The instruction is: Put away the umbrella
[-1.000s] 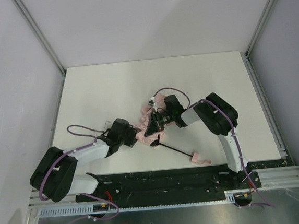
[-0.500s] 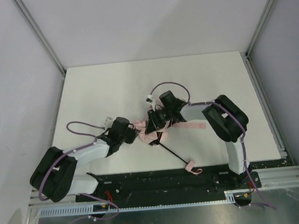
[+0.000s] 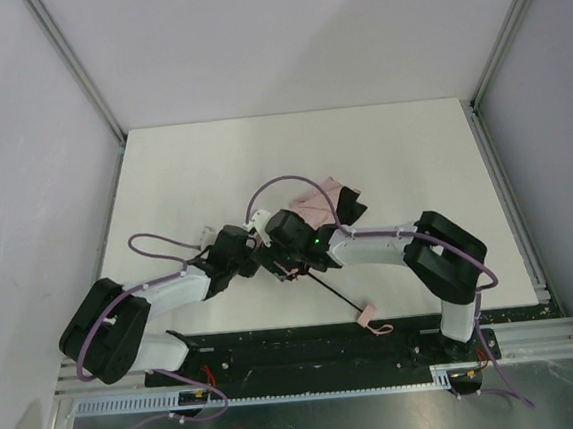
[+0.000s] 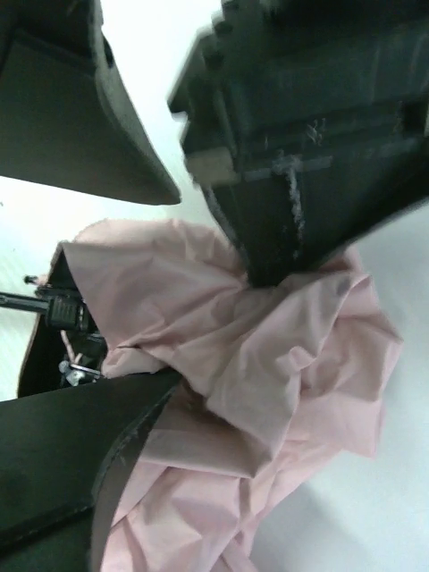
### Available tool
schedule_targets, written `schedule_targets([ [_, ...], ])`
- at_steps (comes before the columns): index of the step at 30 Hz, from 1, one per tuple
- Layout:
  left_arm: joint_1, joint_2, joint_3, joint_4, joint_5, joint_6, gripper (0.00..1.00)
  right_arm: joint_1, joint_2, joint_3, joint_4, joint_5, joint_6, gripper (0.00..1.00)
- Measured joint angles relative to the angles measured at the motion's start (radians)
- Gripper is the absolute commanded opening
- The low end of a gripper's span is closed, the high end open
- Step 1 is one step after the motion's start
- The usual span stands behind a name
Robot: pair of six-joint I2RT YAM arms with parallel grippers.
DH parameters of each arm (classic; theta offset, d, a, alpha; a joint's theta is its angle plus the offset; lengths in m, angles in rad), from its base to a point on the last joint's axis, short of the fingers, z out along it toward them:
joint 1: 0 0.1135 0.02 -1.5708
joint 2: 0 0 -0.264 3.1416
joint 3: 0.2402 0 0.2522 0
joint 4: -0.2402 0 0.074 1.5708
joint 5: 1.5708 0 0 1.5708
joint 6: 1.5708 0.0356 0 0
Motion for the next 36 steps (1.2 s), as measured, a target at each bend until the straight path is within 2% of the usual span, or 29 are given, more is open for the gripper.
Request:
schedule_targets([
  [3,0.0,0.0,-0.001,-0.01,0.003,-0.002,0.0,0.014,0.048,-0.001,0.04,0.097,-0.025,0.78],
  [6,0.008,0.0,-0.006,-0.021,-0.004,-0.006,0.0,0.013,0.096,-0.002,0.074,0.141,-0.041,0.71],
  [10,0.018,-0.009,-0.016,-0.027,-0.014,-0.023,0.0,0.028,0.118,-0.002,0.111,0.159,-0.026,0.42],
  [11,0.019,-0.014,-0.019,-0.026,-0.017,-0.027,0.04,0.028,0.12,-0.005,0.121,0.154,-0.025,0.35],
  [13,0.022,-0.036,-0.035,-0.024,-0.015,-0.028,0.23,0.025,0.121,-0.02,0.149,0.139,-0.009,0.24],
  [18,0.052,-0.144,-0.099,0.003,0.033,-0.02,0.86,-0.018,0.12,-0.039,0.203,0.042,0.025,0.03],
  [20,0.07,-0.206,-0.128,0.004,0.058,-0.02,0.96,-0.047,0.122,-0.047,0.232,-0.035,0.038,0.01],
  [25,0.115,-0.376,-0.185,0.007,0.09,-0.028,0.99,-0.119,0.141,-0.065,0.306,-0.278,0.058,0.0],
  [29,0.13,-0.422,-0.195,0.011,0.101,-0.038,1.0,-0.208,0.181,-0.068,0.375,-0.506,0.102,0.0],
  [32,0.132,-0.361,-0.188,0.011,0.109,-0.045,0.99,-0.267,0.225,-0.067,0.439,-0.671,0.158,0.0],
  [36,0.131,-0.191,-0.126,0.011,0.137,-0.045,0.99,-0.315,0.271,-0.068,0.504,-0.829,0.233,0.0],
])
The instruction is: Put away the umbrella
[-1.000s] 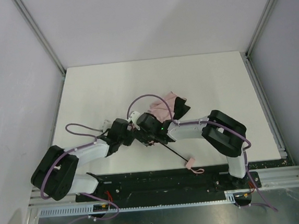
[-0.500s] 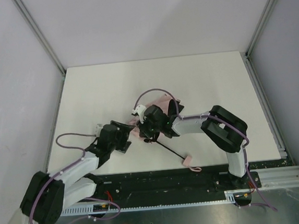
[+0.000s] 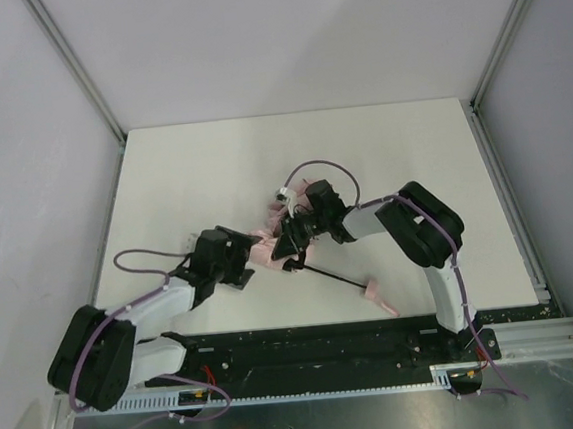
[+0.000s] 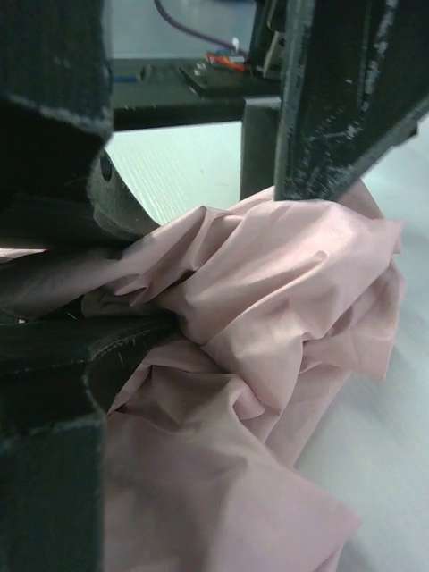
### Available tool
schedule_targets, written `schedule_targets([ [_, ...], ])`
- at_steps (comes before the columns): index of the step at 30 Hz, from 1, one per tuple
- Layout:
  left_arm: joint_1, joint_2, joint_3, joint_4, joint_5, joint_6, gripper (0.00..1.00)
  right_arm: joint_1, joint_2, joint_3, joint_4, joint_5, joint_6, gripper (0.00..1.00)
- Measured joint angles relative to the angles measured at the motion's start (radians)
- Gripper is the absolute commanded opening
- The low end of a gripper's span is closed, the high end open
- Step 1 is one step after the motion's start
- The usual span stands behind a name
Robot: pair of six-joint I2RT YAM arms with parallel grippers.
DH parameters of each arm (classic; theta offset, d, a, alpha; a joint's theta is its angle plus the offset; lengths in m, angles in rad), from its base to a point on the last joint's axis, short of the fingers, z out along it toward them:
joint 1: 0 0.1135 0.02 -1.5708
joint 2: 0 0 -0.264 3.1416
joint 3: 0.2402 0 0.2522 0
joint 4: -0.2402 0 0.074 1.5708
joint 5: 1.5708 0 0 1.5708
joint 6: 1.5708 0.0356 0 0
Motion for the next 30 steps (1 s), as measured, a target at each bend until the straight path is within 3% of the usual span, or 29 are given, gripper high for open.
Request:
schedule_targets([
  [6,-0.036,0.111,0.08,0.013,-0.034,0.003,0.98,-0.026,0.043,-0.002,0.055,-0.135,0.078,0.0],
  [9,-0.052,0.157,0.107,0.027,-0.048,0.002,0.87,-0.033,0.059,0.008,0.06,-0.174,0.1,0.0],
  [14,-0.064,0.22,0.126,0.052,-0.071,0.003,0.52,-0.048,0.076,0.032,0.043,-0.206,0.119,0.0],
  [17,-0.075,0.238,0.124,0.06,-0.093,0.021,0.2,-0.055,0.077,0.043,0.021,-0.208,0.117,0.0],
  [21,-0.082,0.236,0.114,0.089,-0.117,0.014,0.04,-0.056,0.077,0.06,-0.018,-0.2,0.111,0.0],
  [24,-0.082,0.236,0.11,0.105,-0.124,0.001,0.0,-0.056,0.077,0.077,-0.057,-0.19,0.105,0.14],
  [28,-0.082,0.236,0.106,0.111,-0.123,-0.006,0.0,-0.048,0.053,0.091,-0.13,-0.143,0.085,0.52],
  [30,-0.082,0.236,0.106,0.111,-0.119,-0.006,0.0,-0.036,0.017,0.09,-0.184,-0.089,0.077,0.67],
])
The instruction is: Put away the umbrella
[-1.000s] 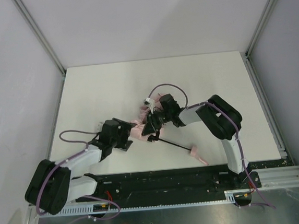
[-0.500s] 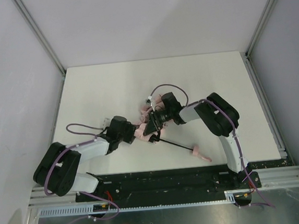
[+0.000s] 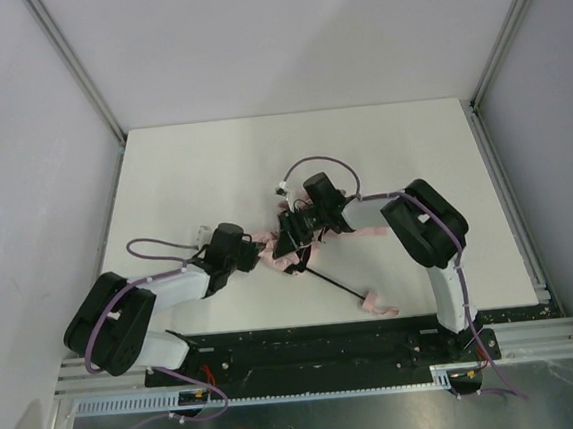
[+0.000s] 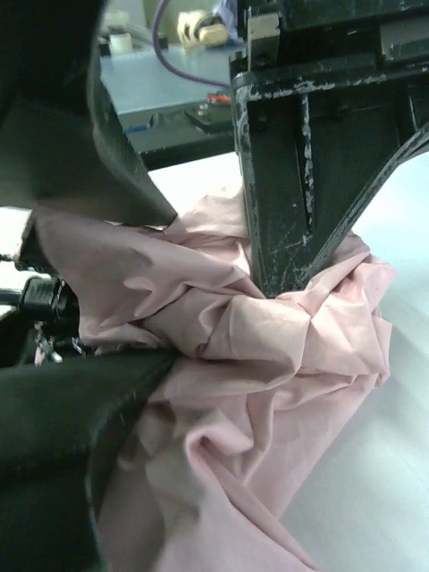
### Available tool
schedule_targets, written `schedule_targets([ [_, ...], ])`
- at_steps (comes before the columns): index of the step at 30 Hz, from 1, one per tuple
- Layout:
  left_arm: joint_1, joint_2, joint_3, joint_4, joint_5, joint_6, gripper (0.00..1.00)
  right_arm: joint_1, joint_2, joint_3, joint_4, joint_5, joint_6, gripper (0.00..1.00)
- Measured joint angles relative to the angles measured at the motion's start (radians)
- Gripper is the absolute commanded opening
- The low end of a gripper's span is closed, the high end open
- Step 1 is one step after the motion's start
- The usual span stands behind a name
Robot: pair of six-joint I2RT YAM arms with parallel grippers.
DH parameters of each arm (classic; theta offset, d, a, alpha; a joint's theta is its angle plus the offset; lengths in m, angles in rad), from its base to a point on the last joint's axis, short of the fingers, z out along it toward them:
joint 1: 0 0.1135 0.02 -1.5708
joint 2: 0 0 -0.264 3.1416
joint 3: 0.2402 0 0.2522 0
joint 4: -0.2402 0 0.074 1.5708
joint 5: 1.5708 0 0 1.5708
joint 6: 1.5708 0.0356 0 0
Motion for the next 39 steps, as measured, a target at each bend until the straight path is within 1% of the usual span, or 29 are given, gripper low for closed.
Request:
schedule_targets([
  [2,-0.002,0.0,0.0,0.0,0.007,0.002,0.0,0.015,-0.054,-0.003,-0.066,0.067,-0.019,0.78],
  [3,-0.005,0.0,0.0,0.001,0.01,0.002,0.0,0.024,-0.084,-0.006,-0.099,0.109,-0.034,0.82],
  [6,-0.008,0.0,0.001,0.0,0.014,-0.001,0.0,0.063,-0.177,-0.009,-0.195,0.251,-0.098,0.89],
  [8,-0.008,-0.002,0.002,-0.004,0.014,-0.001,0.0,0.099,-0.229,-0.01,-0.24,0.351,-0.147,0.91],
  [11,-0.008,-0.009,0.003,-0.017,0.017,-0.002,0.0,0.188,-0.29,-0.01,-0.278,0.564,-0.238,0.92],
  [15,-0.008,-0.014,0.012,-0.044,0.025,-0.004,0.0,0.343,-0.296,-0.039,-0.264,0.872,-0.333,0.91],
  [17,-0.007,-0.022,0.012,-0.064,0.031,-0.013,0.0,0.392,-0.293,-0.076,-0.222,1.004,-0.325,0.9],
  [18,-0.008,-0.024,0.012,-0.073,0.034,-0.019,0.0,0.407,-0.29,-0.091,-0.179,1.079,-0.338,0.88],
  [19,-0.008,-0.026,0.013,-0.075,0.035,-0.021,0.0,0.409,-0.283,-0.097,-0.154,1.12,-0.347,0.85],
  [20,-0.008,-0.026,0.013,-0.077,0.037,-0.024,0.0,0.413,-0.27,-0.104,-0.118,1.18,-0.352,0.81],
  [22,-0.007,-0.026,0.014,-0.079,0.039,-0.03,0.0,0.42,-0.237,-0.111,-0.069,1.238,-0.347,0.69],
  [24,-0.006,-0.028,0.014,-0.08,0.04,-0.037,0.0,0.421,-0.207,-0.116,-0.032,1.26,-0.327,0.61],
  [25,-0.005,-0.029,0.013,-0.083,0.039,-0.045,0.0,0.422,-0.195,-0.117,-0.017,1.262,-0.32,0.61],
  [28,-0.003,-0.034,0.013,-0.089,0.034,-0.058,0.0,0.427,-0.181,-0.13,0.024,1.262,-0.307,0.65],
  [31,-0.003,-0.042,0.013,-0.103,0.038,-0.064,0.0,0.428,-0.18,-0.16,0.066,1.257,-0.305,0.62],
  [32,-0.003,-0.045,0.013,-0.107,0.039,-0.066,0.0,0.427,-0.18,-0.168,0.079,1.254,-0.302,0.58],
  [35,-0.003,-0.05,0.012,-0.114,0.043,-0.073,0.0,0.42,-0.18,-0.188,0.112,1.225,-0.293,0.36],
  [37,-0.003,-0.056,0.011,-0.115,0.048,-0.077,0.0,0.412,-0.182,-0.198,0.126,1.195,-0.303,0.24],
  [38,-0.003,-0.063,0.011,-0.115,0.048,-0.08,0.01,0.404,-0.184,-0.201,0.132,1.174,-0.31,0.18],
  [39,-0.002,-0.071,0.01,-0.114,0.049,-0.08,0.06,0.393,-0.187,-0.202,0.136,1.146,-0.317,0.13],
])
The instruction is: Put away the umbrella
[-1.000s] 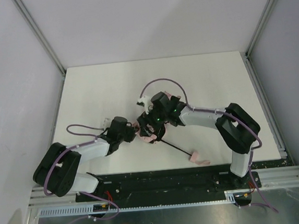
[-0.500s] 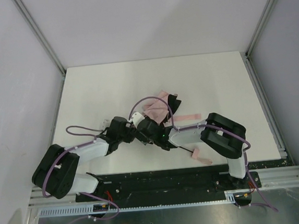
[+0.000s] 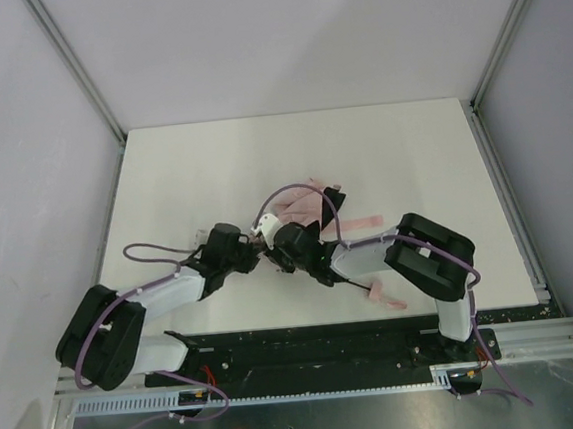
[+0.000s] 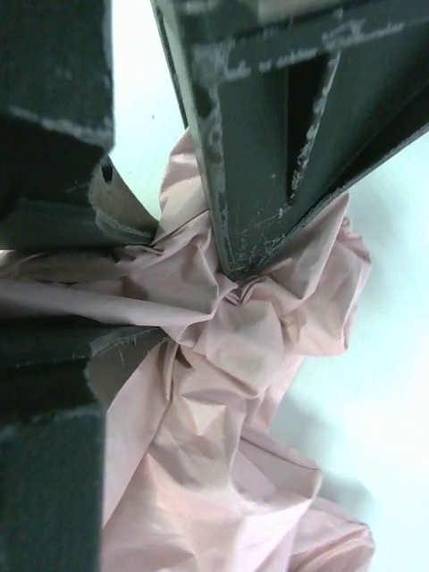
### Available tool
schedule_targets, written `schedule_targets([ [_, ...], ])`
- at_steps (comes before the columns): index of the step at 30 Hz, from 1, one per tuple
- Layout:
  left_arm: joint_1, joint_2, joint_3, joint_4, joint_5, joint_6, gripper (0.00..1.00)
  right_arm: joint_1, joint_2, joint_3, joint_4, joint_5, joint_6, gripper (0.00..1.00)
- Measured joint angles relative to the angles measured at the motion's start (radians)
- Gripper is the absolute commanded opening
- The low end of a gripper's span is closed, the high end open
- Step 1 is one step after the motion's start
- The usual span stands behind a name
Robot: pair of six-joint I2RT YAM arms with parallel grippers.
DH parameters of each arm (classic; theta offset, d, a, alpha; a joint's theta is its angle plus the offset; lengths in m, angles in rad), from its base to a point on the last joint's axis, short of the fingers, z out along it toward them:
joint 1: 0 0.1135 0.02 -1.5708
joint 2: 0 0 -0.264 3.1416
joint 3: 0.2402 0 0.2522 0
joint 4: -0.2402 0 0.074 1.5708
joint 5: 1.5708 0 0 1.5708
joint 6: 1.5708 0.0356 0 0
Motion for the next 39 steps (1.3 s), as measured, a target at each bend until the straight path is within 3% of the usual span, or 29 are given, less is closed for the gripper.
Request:
schedule_targets([
  [2,0.005,-0.021,-0.003,0.004,0.001,0.001,0.27,-0.033,-0.005,-0.001,0.006,-0.085,-0.014,0.03],
  [6,0.03,-0.072,-0.019,0.007,0.024,0.016,0.84,-0.108,0.001,-0.002,0.032,-0.265,-0.01,0.0],
  [8,0.044,-0.104,-0.038,-0.006,0.044,0.041,0.96,-0.159,0.011,-0.001,0.067,-0.369,0.016,0.0],
  [11,0.075,-0.143,-0.064,-0.032,0.069,0.062,0.99,-0.227,0.031,0.002,0.118,-0.528,0.064,0.0],
  [19,0.103,-0.135,-0.074,-0.01,0.128,0.099,1.0,-0.349,0.126,0.042,0.195,-0.876,0.241,0.0],
  [29,0.074,0.077,0.033,0.082,0.135,0.091,0.97,-0.403,0.202,0.098,0.199,-1.083,0.38,0.0],
  [31,0.068,0.096,0.039,0.096,0.126,0.08,0.88,-0.408,0.21,0.106,0.197,-1.097,0.394,0.0],
  [37,0.049,0.148,0.027,0.171,0.091,0.056,0.31,-0.414,0.215,0.123,0.165,-1.126,0.403,0.0],
  [39,0.045,0.147,0.006,0.192,0.084,0.046,0.21,-0.414,0.215,0.133,0.138,-1.135,0.399,0.05],
])
